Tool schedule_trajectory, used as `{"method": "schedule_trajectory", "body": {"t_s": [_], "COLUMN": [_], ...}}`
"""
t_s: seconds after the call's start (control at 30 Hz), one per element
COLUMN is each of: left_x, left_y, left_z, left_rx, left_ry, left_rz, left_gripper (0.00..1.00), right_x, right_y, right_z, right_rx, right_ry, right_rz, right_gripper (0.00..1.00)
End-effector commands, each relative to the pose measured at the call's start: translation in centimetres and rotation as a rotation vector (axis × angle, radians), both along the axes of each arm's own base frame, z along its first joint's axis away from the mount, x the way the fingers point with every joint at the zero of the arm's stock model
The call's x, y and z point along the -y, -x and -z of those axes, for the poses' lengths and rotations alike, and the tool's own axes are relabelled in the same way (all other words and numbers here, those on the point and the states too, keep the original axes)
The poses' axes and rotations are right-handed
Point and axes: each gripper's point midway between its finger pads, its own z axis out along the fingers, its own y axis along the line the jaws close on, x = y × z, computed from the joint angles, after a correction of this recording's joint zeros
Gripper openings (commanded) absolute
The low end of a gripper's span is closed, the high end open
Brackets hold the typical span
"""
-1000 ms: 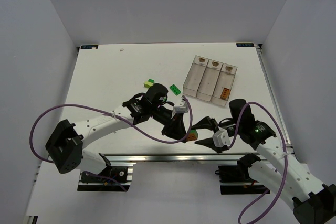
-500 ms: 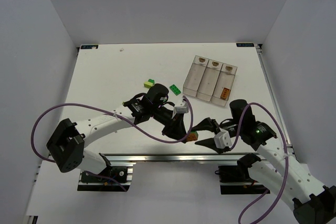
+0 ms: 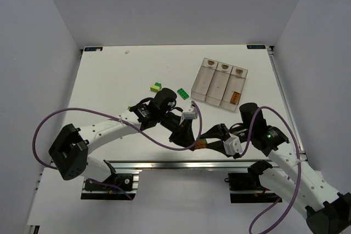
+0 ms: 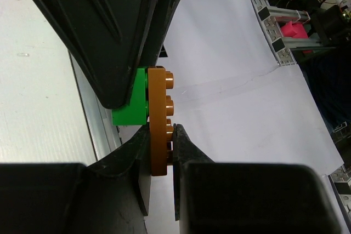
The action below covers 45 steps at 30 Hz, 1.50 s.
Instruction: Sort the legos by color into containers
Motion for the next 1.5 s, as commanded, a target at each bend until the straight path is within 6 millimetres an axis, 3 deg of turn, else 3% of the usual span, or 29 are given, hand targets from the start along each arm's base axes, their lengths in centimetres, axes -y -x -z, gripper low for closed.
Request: {"method": "schedule_trajectory", "body": {"t_s": [0.0, 0.33, 0.7, 0.83, 0.97, 1.13, 1.27, 1.3, 1.37, 1.47], "left_x": [-0.1, -0.7, -1.0, -1.3, -1.4, -1.5, -1.8, -1.9, -2.2, -2.8], "left_y": [0.3, 1.2, 1.7, 1.7, 0.6, -2.3, -5.0, -5.4, -6.0, -7.3], "left_z": [-1.3, -2.0, -2.7, -2.9, -3.3, -4.5, -5.8, -6.1, -6.8, -7.8], "left_rx": [0.029, 0.026, 0.029, 0.048, 0.113, 0.209, 0.282, 0.290, 0.324, 0.372], "left_ry": [0.052, 0.083, 0.104, 0.100, 0.097, 0.142, 0.173, 0.177, 0.200, 0.217], "left_rz": [0.030, 0.063, 0.080, 0.070, 0.008, -0.162, -0.316, -0.346, -0.397, -0.490], "left_gripper": [0.01, 0.01, 0.01, 0.01, 0.01, 0.01, 0.02, 0.02, 0.02, 0.02], "right_x": [0.0, 0.0, -0.1, -0.4, 0.0, 1.0, 2.3, 2.3, 2.8, 3.1], "right_y": [0.3, -1.5, -3.3, -4.5, -8.3, -13.8, -17.8, -18.6, -20.4, -22.9], "right_z": [-0.7, -0.5, 0.6, 0.1, -0.2, -1.2, -1.2, -0.4, -1.2, -0.4], "right_rx": [-0.006, 0.059, 0.029, -0.008, -0.010, 0.002, -0.049, -0.074, -0.086, -0.194], "right_ry": [0.002, 0.020, 0.066, 0.061, 0.049, 0.012, 0.028, 0.051, 0.050, 0.077], "right_rz": [-0.010, 0.075, 0.147, 0.214, 0.414, 0.679, 0.876, 0.902, 0.982, 1.091], "right_gripper": [0.40, 0.30, 0.24, 0.21, 0.21, 0.18, 0.17, 0.16, 0.16, 0.15]}}
